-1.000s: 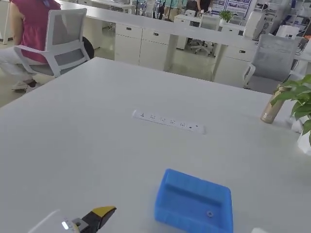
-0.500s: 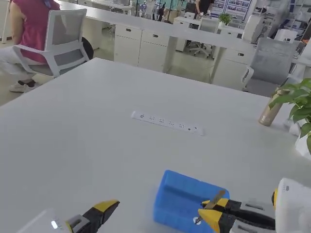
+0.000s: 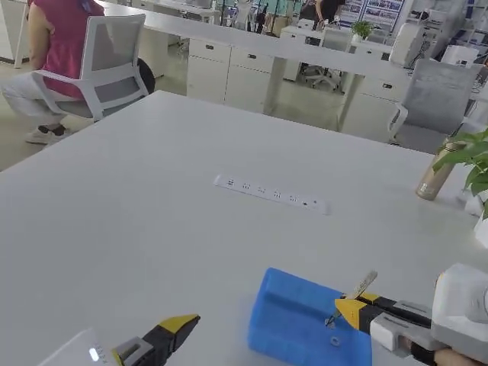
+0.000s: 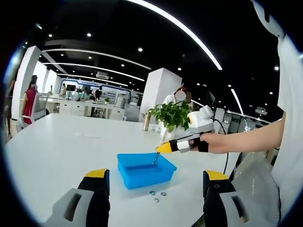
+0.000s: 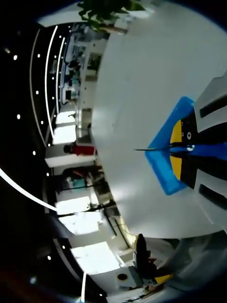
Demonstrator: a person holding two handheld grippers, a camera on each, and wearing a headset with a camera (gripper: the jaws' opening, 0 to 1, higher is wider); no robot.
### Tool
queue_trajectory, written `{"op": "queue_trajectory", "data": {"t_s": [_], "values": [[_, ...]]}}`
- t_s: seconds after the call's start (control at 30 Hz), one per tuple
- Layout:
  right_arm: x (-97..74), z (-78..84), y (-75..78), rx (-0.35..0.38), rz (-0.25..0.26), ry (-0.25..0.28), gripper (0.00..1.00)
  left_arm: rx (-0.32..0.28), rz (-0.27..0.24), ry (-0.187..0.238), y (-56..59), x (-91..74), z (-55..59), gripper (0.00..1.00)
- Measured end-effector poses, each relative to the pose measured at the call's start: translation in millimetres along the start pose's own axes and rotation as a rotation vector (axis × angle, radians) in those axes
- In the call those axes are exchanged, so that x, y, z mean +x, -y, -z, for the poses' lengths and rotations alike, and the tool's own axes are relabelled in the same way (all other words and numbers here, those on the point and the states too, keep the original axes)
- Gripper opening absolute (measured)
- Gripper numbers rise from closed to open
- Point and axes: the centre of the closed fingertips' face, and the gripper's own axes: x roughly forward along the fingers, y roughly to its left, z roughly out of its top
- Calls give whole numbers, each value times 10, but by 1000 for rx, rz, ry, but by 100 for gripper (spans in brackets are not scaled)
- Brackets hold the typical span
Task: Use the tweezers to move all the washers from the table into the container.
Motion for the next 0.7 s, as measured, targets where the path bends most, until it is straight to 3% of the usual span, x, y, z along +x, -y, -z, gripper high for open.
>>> {"op": "queue_trajectory", "data": {"t_s": [0.27,0.7], "values": [[171,127,122,29,0,-46,3,10,-7,-14,-12,2,27,81],[239,260,93,38,3,-91,3,15,-19,-38,-38,0,74,79]]}}
